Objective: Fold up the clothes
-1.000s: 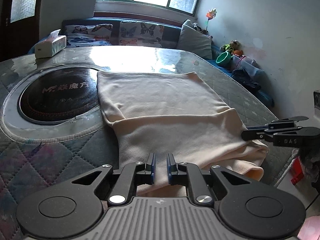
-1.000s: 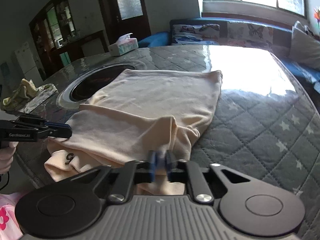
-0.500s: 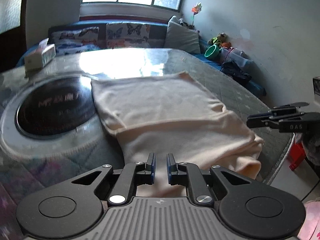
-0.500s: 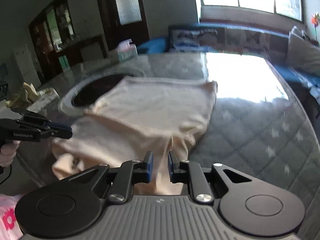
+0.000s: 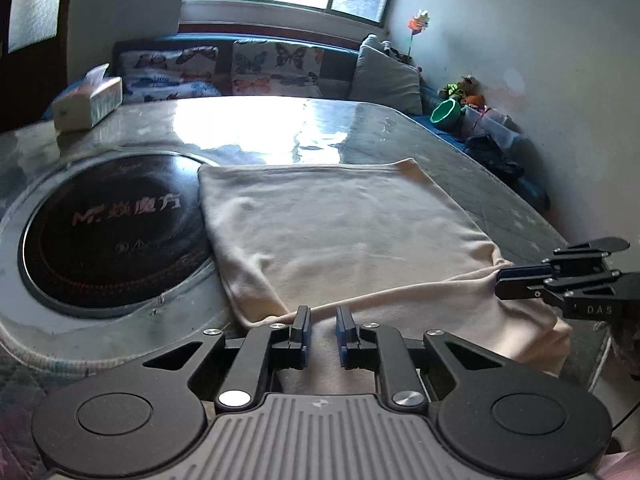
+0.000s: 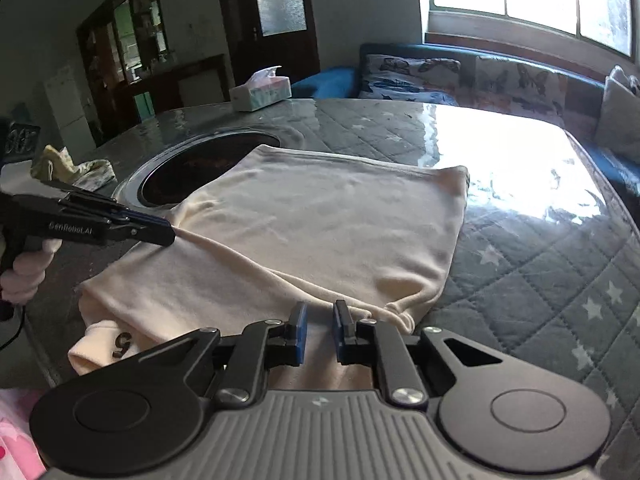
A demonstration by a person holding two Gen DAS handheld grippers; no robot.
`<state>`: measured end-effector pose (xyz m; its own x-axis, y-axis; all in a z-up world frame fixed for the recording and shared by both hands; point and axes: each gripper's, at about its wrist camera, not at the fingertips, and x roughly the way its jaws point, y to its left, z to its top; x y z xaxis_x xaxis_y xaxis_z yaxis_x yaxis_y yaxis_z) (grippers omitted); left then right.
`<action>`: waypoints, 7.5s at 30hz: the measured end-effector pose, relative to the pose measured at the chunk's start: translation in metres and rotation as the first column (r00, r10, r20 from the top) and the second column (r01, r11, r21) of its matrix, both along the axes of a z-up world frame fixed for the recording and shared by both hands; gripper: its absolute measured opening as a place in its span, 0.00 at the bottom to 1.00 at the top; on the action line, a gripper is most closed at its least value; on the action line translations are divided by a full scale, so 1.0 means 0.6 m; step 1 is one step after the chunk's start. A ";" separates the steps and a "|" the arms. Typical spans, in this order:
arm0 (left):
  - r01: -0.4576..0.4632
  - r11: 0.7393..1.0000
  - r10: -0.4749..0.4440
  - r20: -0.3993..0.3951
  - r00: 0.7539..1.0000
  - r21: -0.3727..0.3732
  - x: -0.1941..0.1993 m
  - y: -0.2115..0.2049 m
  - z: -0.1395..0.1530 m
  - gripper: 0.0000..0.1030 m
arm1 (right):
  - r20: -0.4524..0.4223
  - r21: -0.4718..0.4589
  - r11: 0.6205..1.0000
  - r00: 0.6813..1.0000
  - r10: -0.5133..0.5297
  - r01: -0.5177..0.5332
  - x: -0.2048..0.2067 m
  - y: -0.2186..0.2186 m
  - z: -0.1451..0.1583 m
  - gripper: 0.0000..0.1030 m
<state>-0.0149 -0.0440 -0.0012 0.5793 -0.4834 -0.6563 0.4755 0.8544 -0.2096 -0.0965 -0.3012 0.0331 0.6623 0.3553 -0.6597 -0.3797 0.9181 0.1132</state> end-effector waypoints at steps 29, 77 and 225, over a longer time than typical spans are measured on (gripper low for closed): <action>0.160 0.979 -0.174 0.109 0.979 0.127 -0.117 -0.101 -0.007 0.17 | 0.083 -0.084 0.986 0.985 0.153 -0.146 -0.094 0.046 0.002 0.13; 0.400 0.889 -0.447 0.232 0.864 0.223 -0.226 -0.028 0.004 0.54 | 0.049 -0.231 0.970 0.995 0.090 -0.076 -0.144 0.052 0.038 0.38; 0.139 0.955 -0.191 0.184 0.964 0.263 0.114 -0.041 -0.021 0.16 | -0.005 -0.011 0.999 0.999 -0.041 0.041 0.111 -0.041 0.017 0.32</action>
